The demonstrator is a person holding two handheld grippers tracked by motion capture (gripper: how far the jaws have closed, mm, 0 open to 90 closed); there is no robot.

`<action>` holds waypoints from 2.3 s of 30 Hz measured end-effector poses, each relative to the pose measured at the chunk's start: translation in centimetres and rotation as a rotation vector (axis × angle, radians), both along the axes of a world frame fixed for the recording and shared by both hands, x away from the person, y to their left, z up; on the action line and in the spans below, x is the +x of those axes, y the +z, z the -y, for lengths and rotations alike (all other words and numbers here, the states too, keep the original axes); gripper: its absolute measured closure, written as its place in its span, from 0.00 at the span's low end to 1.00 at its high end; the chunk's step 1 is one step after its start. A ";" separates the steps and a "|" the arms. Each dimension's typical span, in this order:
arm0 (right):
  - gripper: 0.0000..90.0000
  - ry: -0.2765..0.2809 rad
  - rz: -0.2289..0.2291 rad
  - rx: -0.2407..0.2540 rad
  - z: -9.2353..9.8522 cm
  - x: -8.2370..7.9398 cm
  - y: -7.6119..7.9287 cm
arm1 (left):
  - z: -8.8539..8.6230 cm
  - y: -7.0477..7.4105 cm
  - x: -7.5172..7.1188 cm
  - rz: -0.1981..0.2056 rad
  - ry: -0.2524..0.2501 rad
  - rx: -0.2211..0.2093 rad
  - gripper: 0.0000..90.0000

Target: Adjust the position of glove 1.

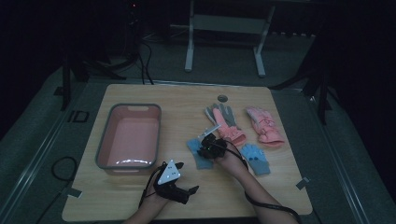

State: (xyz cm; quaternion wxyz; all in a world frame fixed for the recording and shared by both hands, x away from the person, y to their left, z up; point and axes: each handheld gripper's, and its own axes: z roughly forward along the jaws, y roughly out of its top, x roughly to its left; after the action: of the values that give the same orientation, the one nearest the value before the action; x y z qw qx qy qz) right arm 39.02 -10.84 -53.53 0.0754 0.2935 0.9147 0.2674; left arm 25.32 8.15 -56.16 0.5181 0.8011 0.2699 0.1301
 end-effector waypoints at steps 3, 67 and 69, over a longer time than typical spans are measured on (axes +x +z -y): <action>0.92 -0.018 -0.014 0.011 0.1 -0.1 0.4 | 0.0 0.0 -0.1 0.005 -0.002 0.000 0.00; 0.63 -0.231 -0.004 0.008 15.1 -4.8 3.6 | 0.2 0.0 0.1 -0.007 -0.006 0.008 0.00; 0.63 -0.247 -0.002 0.009 16.3 -4.3 3.7 | 0.2 0.0 0.1 -0.008 -0.007 0.008 0.00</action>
State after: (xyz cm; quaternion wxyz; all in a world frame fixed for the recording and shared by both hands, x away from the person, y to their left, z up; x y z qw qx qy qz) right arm 34.70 -27.15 -49.79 0.1054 0.4047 0.8705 0.2596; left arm 25.39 7.97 -56.19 0.5142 0.8046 0.2687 0.1265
